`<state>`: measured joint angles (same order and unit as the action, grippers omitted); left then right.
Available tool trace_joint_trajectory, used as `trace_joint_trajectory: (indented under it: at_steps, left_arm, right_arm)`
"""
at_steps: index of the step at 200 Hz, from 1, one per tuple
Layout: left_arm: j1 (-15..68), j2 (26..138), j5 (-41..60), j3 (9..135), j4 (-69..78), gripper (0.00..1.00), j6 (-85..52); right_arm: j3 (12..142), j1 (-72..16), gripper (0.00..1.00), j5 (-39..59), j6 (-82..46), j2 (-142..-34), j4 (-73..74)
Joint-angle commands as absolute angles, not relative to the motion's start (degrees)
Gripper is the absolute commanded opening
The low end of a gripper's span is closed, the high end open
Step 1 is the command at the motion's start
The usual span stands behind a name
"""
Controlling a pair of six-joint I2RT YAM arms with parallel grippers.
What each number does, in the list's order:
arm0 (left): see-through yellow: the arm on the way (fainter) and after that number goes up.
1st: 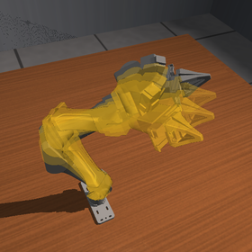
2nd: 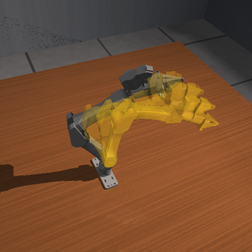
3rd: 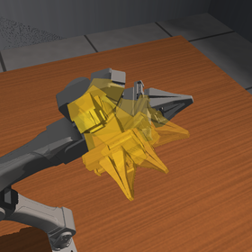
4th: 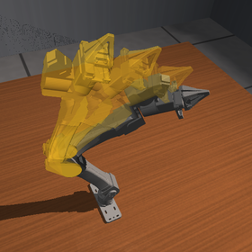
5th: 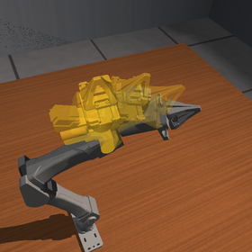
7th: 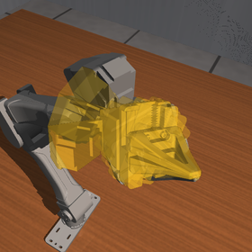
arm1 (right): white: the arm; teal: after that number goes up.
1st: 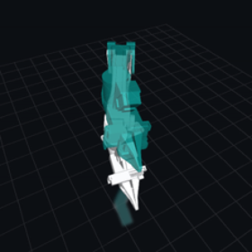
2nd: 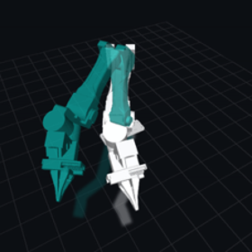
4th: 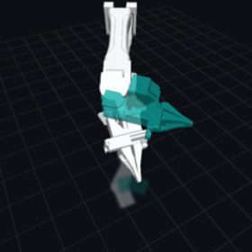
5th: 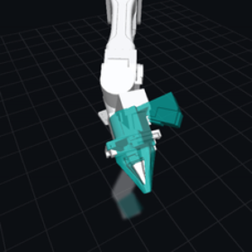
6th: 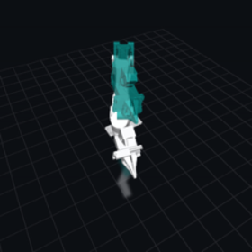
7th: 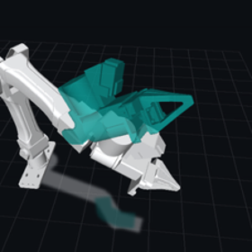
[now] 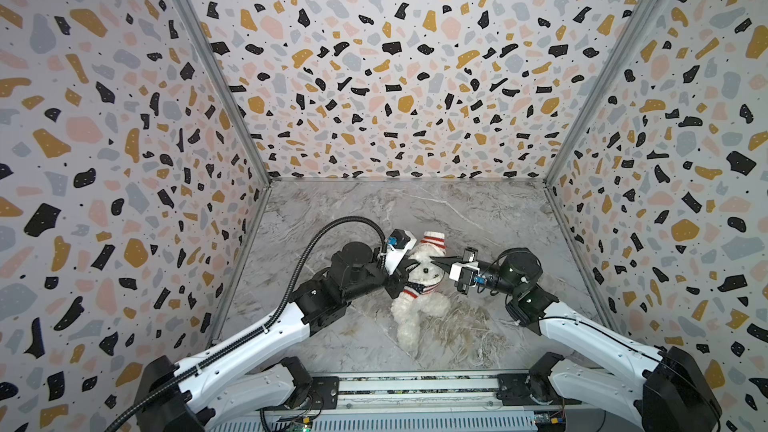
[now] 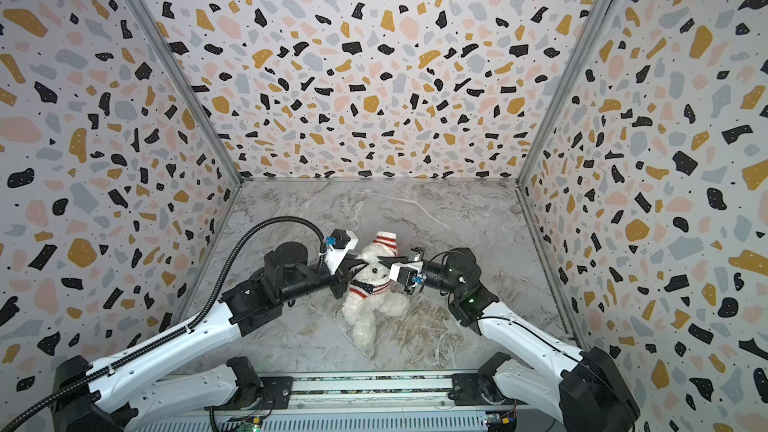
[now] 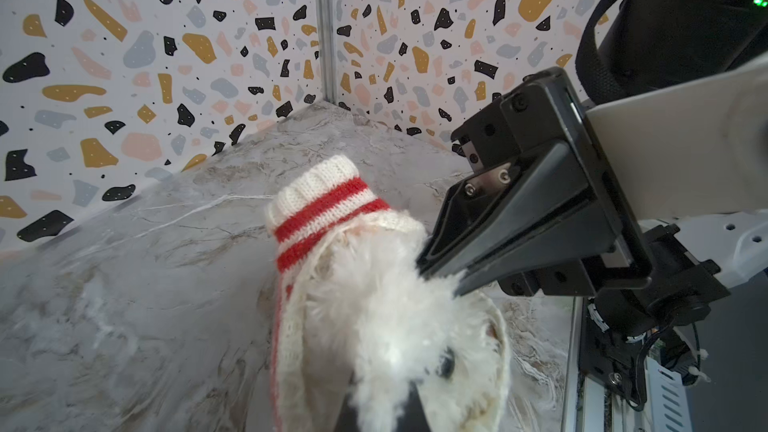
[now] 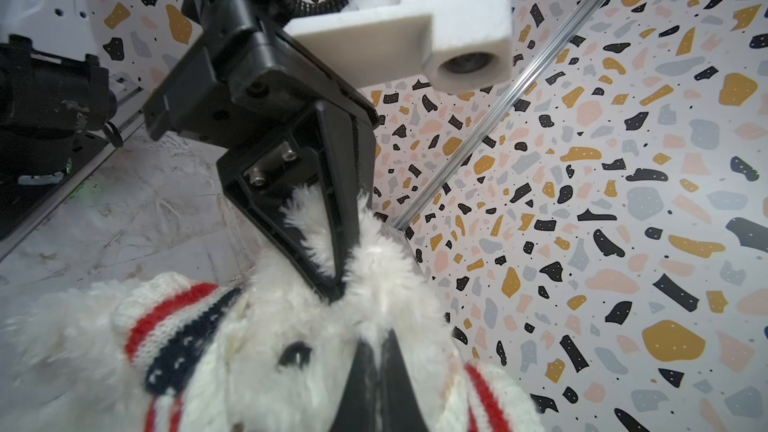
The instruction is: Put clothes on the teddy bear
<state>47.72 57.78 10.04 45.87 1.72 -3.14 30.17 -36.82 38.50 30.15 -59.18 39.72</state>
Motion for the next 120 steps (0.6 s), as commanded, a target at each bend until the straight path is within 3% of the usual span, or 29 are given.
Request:
trace_joint_trajectory:
  at_steps: [1, 21, 42, 63, 79, 120]
  left_arm:
    - [47.7, 54.8, 3.5, 45.0, 6.6, 0.00, 0.2]
    - [48.9, 54.0, 0.8, 45.1, 6.9, 0.00, 2.7]
    - [50.9, 53.2, -1.7, 44.6, 7.9, 0.00, 4.6]
    - [52.2, 53.1, -2.0, 44.4, 8.5, 0.00, 5.6]
    - [52.9, 53.3, -2.3, 44.4, 8.3, 0.00, 6.3]
    - [54.6, 53.4, -3.0, 44.0, 7.7, 0.00, 6.6]
  right_arm:
    - [32.5, -37.2, 0.20, 38.7, 20.1, -54.5, 39.5]
    - [35.1, -36.1, 0.34, 36.6, 8.1, -51.9, 34.2]
    - [43.2, -33.1, 0.42, 33.4, -1.2, -53.7, 20.5]
    - [50.5, -27.7, 0.47, 39.6, -7.1, -58.4, 11.8]
    - [54.6, -25.9, 0.50, 45.2, -7.0, -61.8, 8.0]
    - [58.2, -25.2, 0.53, 47.5, -2.7, -64.6, 2.3]
